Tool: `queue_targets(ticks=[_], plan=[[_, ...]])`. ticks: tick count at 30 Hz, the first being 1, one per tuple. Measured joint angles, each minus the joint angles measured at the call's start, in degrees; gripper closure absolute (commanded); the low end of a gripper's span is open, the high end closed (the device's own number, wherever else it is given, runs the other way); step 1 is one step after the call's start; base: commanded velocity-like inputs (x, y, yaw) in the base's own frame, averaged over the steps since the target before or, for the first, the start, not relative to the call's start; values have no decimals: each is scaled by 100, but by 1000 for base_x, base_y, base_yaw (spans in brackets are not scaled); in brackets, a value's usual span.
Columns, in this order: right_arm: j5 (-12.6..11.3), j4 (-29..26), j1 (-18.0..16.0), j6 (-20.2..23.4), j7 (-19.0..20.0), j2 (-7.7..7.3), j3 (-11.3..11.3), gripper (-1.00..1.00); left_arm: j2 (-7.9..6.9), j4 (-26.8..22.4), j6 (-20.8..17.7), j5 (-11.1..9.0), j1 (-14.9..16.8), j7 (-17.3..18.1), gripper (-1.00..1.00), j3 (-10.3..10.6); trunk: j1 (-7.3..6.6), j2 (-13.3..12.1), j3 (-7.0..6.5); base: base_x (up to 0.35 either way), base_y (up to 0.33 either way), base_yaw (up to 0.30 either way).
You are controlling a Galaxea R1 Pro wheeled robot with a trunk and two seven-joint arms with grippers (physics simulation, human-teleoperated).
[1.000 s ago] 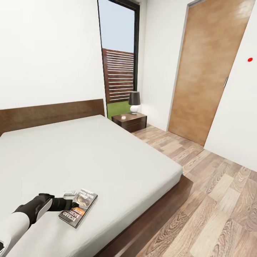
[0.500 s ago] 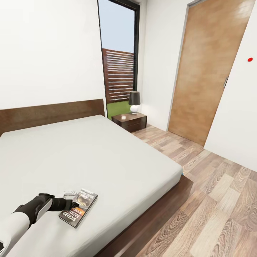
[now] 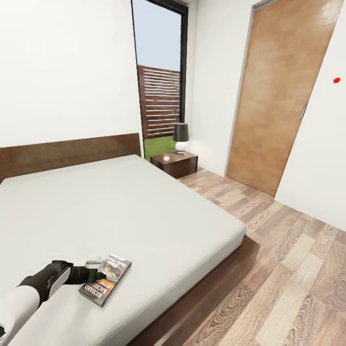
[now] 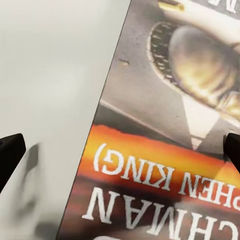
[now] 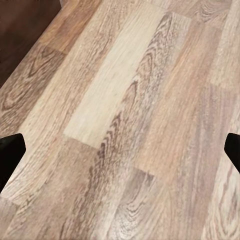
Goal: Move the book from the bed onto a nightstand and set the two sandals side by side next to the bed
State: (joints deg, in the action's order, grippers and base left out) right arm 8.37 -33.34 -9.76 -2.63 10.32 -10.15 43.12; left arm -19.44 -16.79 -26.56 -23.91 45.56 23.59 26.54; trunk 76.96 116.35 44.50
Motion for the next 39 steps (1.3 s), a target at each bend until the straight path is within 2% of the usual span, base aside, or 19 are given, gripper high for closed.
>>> queue_targets(ticks=[13, 39], plan=[[3, 0, 0, 2, 0, 0, 0, -100, -2, 3, 36, 98, -6, 253, -100, 48, 1, -1, 1, 0, 0, 0], [5, 0, 0, -1, 0, 0, 0, -100, -3, -8, 40, 102, -5, 293, -100, 49, 1, -1, -22, 0, -50, -78]])
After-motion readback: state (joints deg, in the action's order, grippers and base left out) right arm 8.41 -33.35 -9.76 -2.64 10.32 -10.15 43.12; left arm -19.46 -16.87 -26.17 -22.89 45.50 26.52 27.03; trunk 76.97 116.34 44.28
